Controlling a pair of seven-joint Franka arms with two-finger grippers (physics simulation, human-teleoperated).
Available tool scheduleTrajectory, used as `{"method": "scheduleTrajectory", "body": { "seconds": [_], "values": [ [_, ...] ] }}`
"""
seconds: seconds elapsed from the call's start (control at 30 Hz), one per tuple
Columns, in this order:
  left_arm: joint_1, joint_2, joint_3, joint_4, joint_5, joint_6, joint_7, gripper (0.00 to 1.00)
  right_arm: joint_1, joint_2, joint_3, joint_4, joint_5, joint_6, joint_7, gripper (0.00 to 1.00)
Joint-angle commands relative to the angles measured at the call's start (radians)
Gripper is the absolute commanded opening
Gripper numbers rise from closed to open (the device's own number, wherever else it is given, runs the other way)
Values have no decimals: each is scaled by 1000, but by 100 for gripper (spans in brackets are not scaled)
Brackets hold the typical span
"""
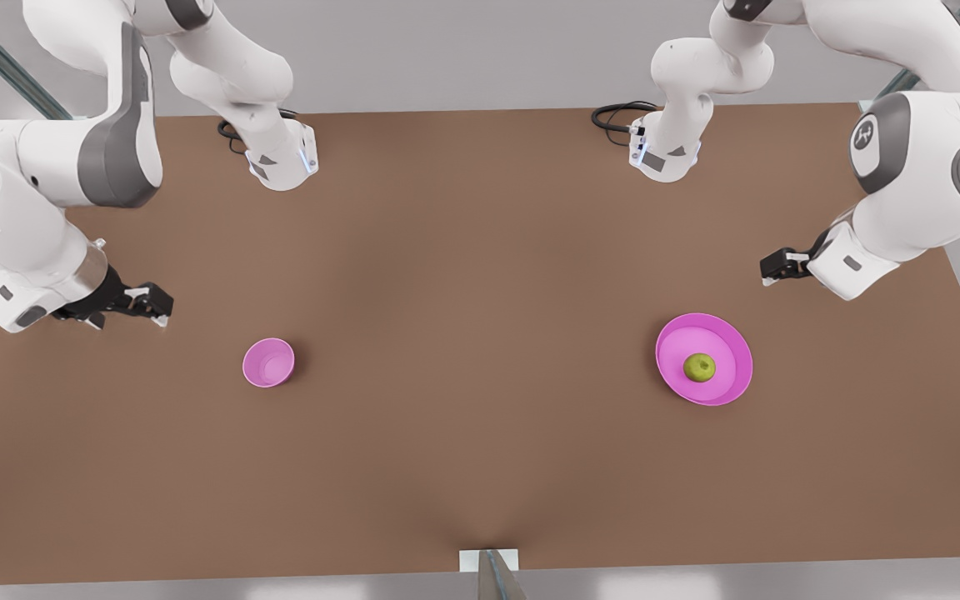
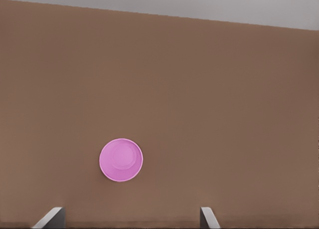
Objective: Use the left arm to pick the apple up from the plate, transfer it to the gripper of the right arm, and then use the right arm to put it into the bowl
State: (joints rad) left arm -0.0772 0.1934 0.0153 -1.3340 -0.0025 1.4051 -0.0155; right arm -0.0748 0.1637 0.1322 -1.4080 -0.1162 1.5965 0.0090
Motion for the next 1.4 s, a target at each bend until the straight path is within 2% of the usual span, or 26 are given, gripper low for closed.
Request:
{"method": "scheduleTrajectory", "body": {
  "seconds": [0.0, 0.07, 0.17, 0.2, 0.37, 0.47, 0.57, 0.67, 0.9, 1.37],
  "values": [
    [-1, 3, 0, -1, -1, -20, 2, 100, -2, -43, -42, -65, 39, 26, -37, 100],
    [-13, 49, 0, -45, -4, 74, 14, 100, -19, -36, -36, -75, 55, 51, -32, 100],
    [-7, 55, 0, -290, -20, 415, 11, 100, -14, -16, -36, -77, 55, 71, -29, 100],
    [-6, 54, 0, -407, -31, 593, 11, 100, -22, -16, -36, -77, 56, 60, -29, 100],
    [-4, 60, 0, -724, -31, 1115, 78, 100, -23, -7, -39, -75, 55, 80, -41, 100],
    [-3, 60, 0, -864, -31, 1308, 86, 100, -23, -7, -39, -75, 55, 91, -43, 100],
    [-4, 89, 0, -910, -31, 1353, 86, 100, -23, -7, -39, -75, 55, 91, -44, 100],
    [-1, 158, 2, -909, -31, 1427, 86, 100, -11, 17, -19, -75, 115, 112, -41, 100],
    [17, 224, 0, -901, -33, 1474, 112, 100, -22, 30, -11, -77, 116, 118, -41, 100],
    [16, 288, -2, -855, -34, 1473, 104, 100, -54, 23, -14, -68, 118, 109, -53, 100]
  ]
}}
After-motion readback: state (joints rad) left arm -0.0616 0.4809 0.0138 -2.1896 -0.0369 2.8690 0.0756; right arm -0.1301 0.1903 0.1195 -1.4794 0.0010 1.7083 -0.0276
